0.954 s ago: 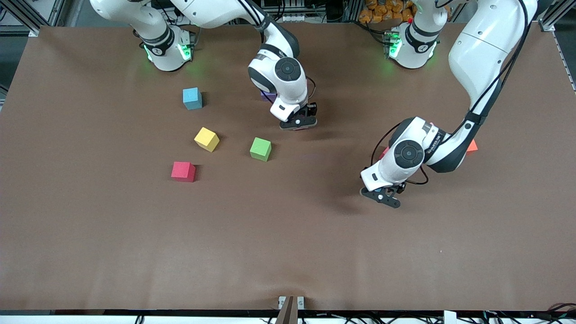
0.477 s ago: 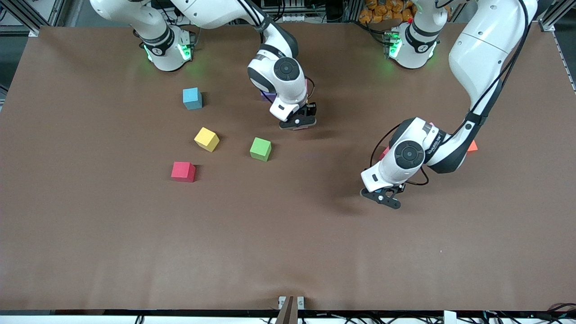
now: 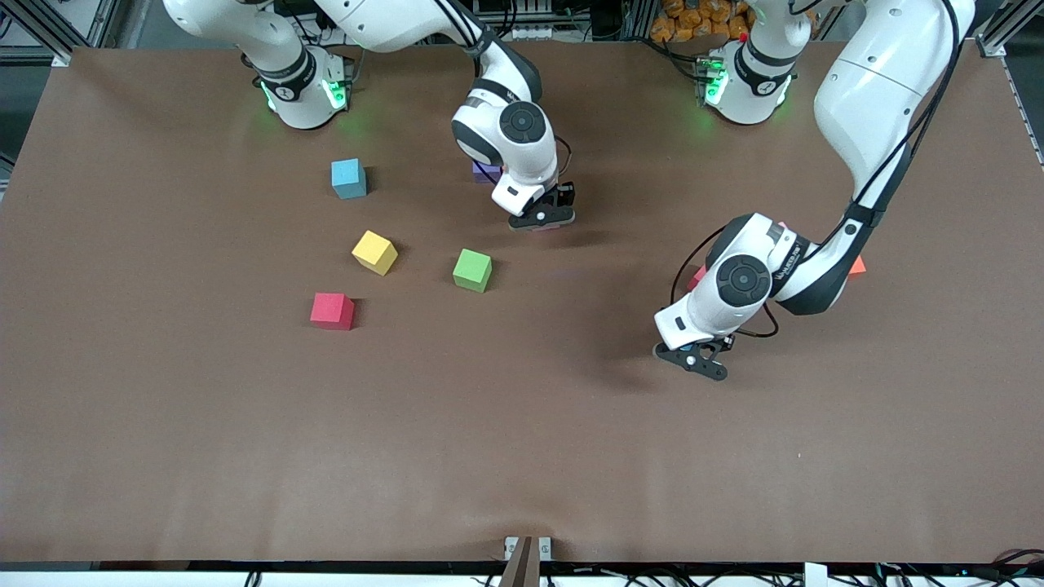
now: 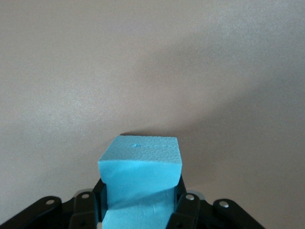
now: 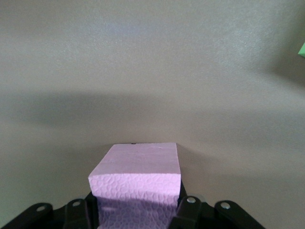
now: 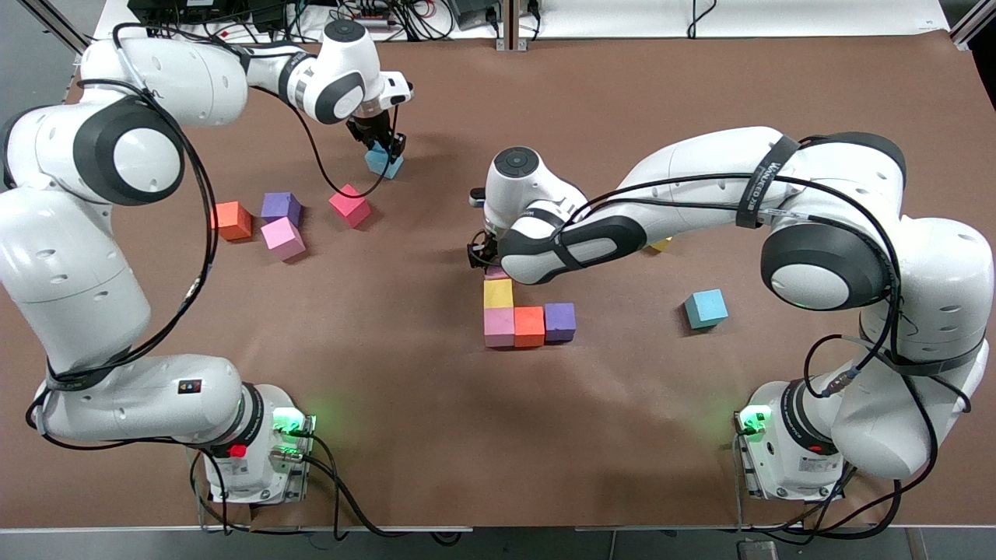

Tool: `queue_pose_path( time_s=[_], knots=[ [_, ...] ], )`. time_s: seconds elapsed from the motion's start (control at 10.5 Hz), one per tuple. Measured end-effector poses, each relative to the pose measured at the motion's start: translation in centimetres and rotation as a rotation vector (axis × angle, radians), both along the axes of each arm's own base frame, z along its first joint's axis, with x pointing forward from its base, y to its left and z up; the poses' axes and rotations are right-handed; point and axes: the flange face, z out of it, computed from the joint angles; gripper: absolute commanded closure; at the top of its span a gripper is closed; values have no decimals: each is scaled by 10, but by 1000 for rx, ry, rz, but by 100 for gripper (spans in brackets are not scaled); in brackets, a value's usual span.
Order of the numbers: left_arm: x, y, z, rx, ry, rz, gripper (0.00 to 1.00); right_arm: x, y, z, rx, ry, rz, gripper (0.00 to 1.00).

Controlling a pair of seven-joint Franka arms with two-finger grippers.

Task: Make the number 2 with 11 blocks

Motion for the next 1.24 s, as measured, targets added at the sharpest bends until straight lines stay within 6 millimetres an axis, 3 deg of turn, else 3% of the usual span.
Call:
queue_pose_path(
  time_s=[0.19,0.29,0.57,0.86,1.24],
  knots=[
    [5,0,6,-4,-14,5,52,0,0,0,0,1,-20,19],
    [8,0,10,-6,-21,7,53,0,0,0,0,1,-28,0],
    [13,0,28,-2,-25,23,53,0,0,0,-3,-5,-31,0],
    [16,-10,69,-2,1,65,53,5,1,6,11,-20,-36,0],
    [0,-25,121,8,35,137,53,36,-9,57,43,-76,-84,0]
  ],
)
